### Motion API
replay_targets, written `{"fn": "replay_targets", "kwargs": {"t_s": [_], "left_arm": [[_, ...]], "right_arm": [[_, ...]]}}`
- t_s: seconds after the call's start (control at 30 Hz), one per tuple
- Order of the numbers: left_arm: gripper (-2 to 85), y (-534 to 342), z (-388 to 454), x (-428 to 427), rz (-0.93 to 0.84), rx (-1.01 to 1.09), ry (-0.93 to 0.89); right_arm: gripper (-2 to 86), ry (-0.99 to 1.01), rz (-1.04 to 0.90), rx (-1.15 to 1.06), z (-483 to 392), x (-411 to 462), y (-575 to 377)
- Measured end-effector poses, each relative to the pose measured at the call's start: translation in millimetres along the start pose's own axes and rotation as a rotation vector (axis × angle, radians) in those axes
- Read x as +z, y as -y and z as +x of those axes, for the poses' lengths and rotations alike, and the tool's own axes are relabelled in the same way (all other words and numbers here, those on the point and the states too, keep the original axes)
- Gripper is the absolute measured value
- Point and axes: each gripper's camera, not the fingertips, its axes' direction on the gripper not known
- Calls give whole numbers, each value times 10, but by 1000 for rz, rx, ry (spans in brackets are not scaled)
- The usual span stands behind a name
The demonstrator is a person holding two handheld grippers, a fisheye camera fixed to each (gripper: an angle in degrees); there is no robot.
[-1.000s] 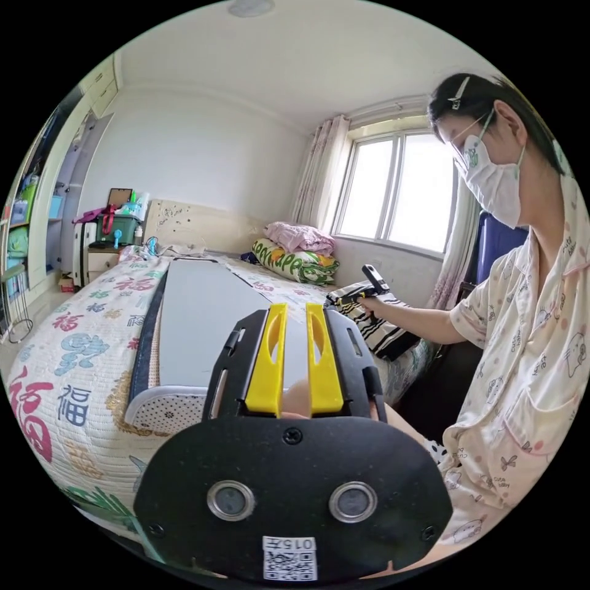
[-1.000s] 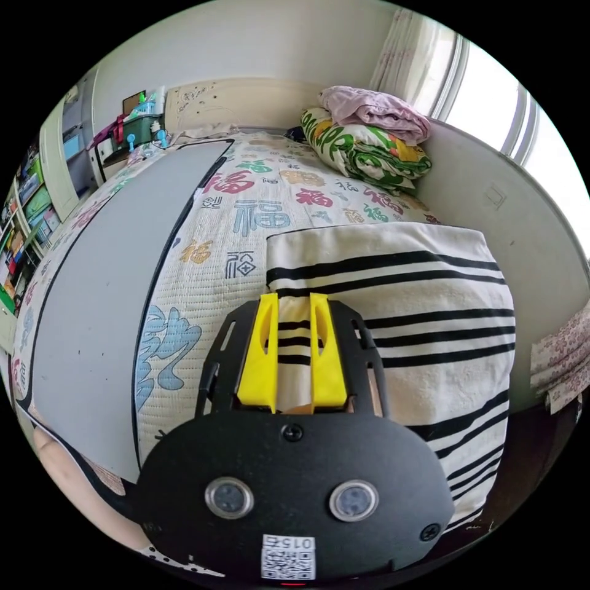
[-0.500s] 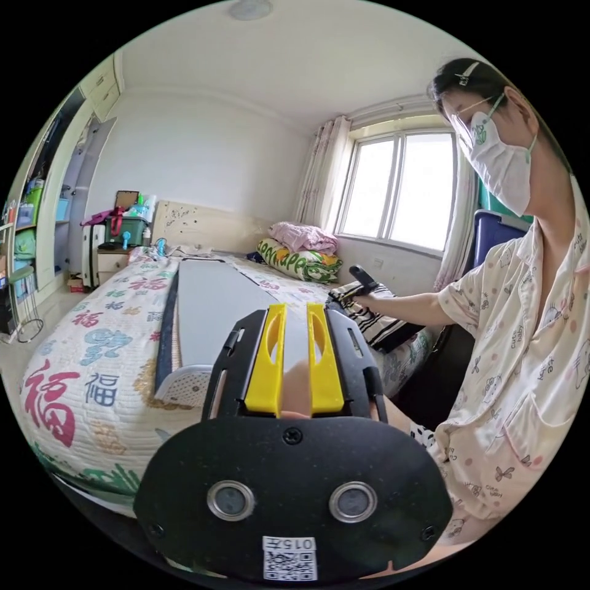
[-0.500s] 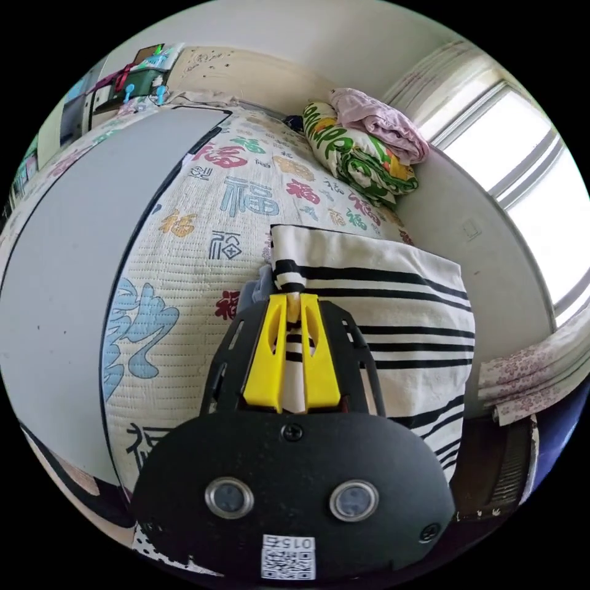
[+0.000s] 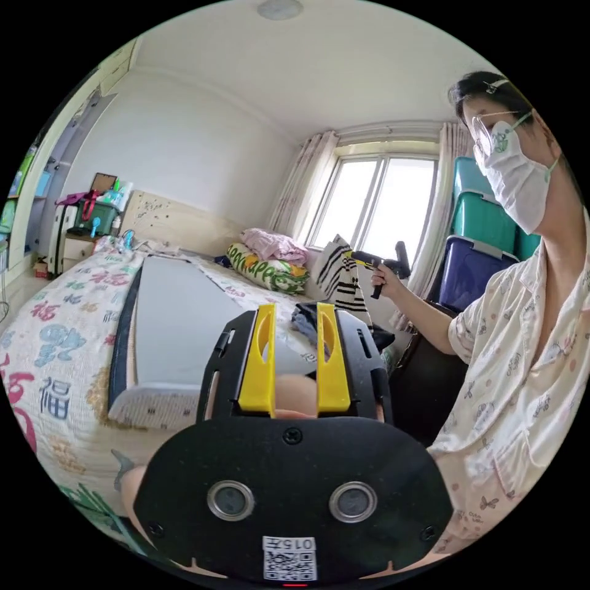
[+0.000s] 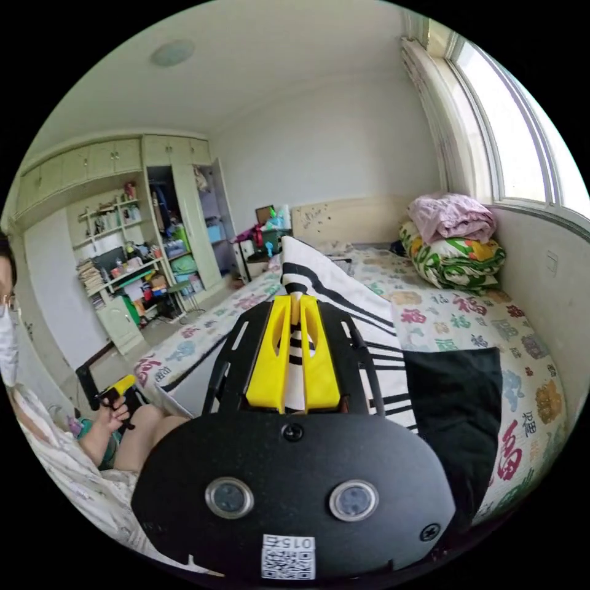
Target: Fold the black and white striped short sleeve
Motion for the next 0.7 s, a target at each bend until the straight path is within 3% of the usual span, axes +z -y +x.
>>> {"fn": "replay_targets", "kwargs": {"t_s": [0.1, 0.23, 0.3, 0.4, 0.5, 0.7], "left_arm": [[122, 272, -130, 280, 29, -8, -63], [146, 331, -319, 743, 22, -15, -73], [172, 75, -484, 860, -35, -86, -61], [177, -764, -894, 588, 35, -285, -84], [168, -1235, -1080, 369, 73, -360, -108], [175, -1922, -1215, -46, 115, -434, -132]], "right_arm": [[14, 187, 21, 5, -456, -123, -191], [16, 427, -117, 55, -1039, 135, -994], [17, 482, -193, 39, -1260, 168, -1384], [21, 554, -241, -51, -1556, -65, -1907], [29, 687, -271, -60, -1634, -346, -2270], [72, 740, -332, -292, -2024, -1028, -2547]]}}
